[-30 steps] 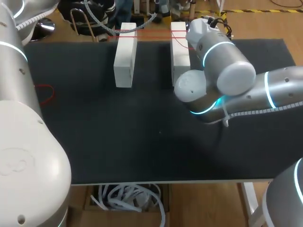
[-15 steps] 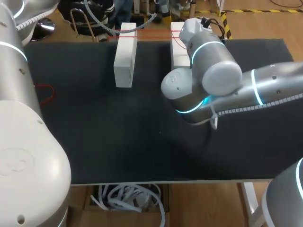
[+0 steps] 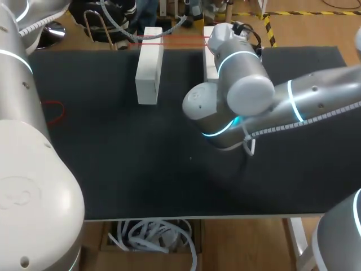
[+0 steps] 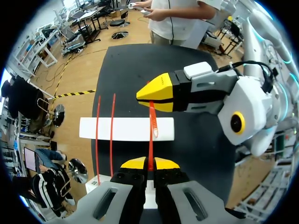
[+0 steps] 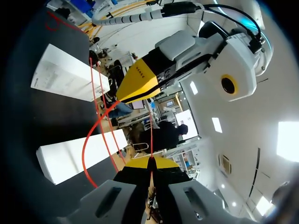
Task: Grab the tape and strap the tape.
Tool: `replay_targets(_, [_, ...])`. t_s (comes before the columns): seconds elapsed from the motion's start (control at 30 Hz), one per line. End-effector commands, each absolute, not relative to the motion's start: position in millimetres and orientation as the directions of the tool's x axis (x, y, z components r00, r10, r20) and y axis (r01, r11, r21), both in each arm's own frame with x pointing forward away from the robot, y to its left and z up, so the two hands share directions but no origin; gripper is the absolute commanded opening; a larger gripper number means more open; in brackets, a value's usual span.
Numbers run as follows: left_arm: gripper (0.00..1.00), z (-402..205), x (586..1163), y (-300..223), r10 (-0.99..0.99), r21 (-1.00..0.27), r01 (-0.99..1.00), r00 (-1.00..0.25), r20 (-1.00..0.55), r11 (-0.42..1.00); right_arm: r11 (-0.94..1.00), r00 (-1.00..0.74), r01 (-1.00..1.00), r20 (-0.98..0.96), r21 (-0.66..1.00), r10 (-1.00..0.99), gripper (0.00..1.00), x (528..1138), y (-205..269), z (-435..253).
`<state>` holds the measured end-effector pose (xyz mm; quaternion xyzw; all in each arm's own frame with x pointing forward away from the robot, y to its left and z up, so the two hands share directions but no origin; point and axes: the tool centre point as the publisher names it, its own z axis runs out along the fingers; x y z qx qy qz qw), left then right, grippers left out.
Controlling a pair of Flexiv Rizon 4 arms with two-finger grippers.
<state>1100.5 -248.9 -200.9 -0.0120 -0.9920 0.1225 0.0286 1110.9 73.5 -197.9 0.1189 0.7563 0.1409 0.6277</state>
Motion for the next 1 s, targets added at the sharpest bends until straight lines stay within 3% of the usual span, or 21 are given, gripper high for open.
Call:
replay_targets(0.03, [0.0, -201, 1101, -249, 0.03, -0.24, 0.016, -0.998, 0.055, 0.971, 0.934, -0.168, 0.037, -0.919, 0.356, 0.357, 0.0, 1113, 80, -200])
replay_targets(1.0, [0.0, -201, 1101, -249, 0.03, -0.24, 0.016, -0.998, 0.055, 0.971, 0.953, -0.181, 0.03, -0.936, 0.302, 0.302, 0.0, 1116, 95, -204])
